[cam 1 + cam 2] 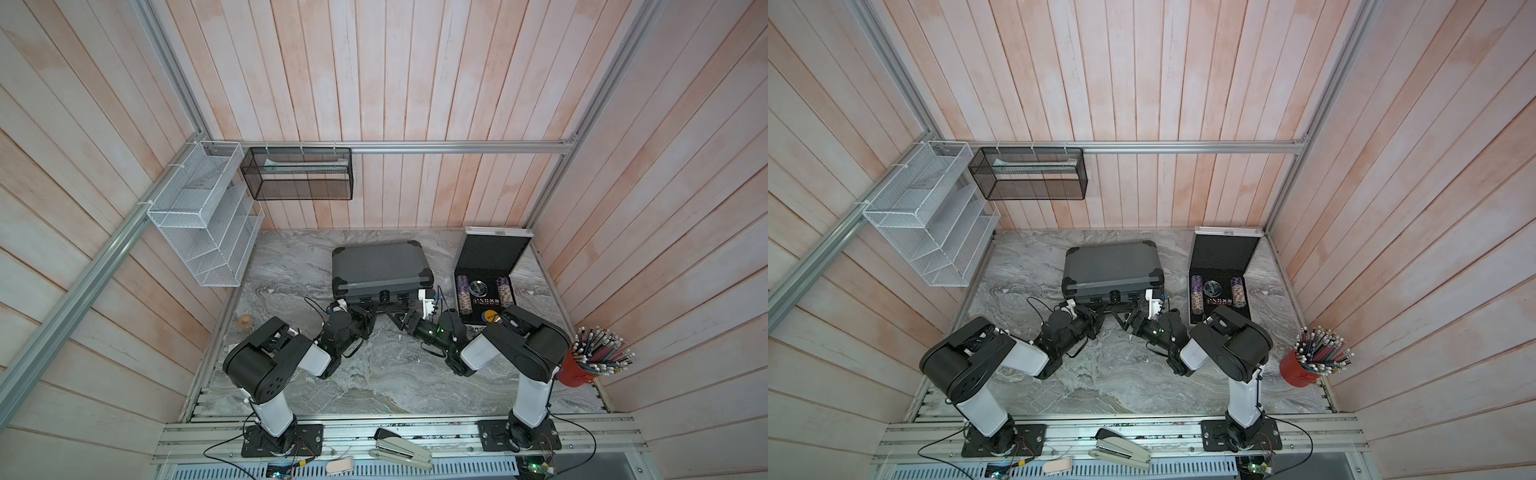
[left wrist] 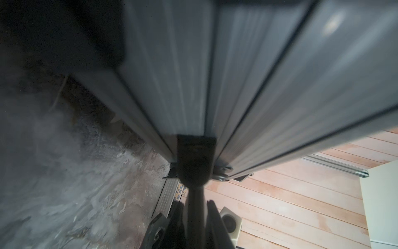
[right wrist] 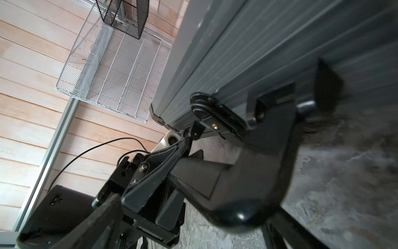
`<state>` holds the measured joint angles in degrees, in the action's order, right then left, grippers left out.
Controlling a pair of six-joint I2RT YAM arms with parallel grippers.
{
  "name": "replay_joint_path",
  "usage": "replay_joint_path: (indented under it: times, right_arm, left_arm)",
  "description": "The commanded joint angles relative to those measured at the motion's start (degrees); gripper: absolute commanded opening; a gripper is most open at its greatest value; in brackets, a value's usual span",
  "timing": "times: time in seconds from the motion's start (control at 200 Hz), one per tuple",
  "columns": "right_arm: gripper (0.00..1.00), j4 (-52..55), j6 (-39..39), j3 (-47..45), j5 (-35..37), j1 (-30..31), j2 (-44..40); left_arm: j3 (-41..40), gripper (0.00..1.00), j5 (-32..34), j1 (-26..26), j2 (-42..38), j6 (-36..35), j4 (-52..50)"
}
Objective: Open the poker set cases
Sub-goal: Pick up the poker set case from the center of the board, then open the fastener on the poker set case.
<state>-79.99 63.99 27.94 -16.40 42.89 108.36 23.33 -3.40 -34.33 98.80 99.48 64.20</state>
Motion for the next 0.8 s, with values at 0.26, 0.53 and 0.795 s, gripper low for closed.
replay_joint_path:
  times: [0.26,0.53,0.795]
  right_arm:
    - [0.98,-5.11,1.74,1.88,-0.83,0.44,3.0]
    - [0.98,-4.5,2.19,2.55,-0.17,0.51,3.09]
    - [0.98,-5.44,2.96,2.06,1.79,0.51,3.0]
  left_arm:
    - [2.94,0.0,-4.42,-2.82,-4.19,0.01,13.84]
    - [2.25,0.0,-3.29,-4.33,-6.1,0.8,13.92]
    - [1.81,0.0,-2.32,-5.18,-8.97,0.52,11.76]
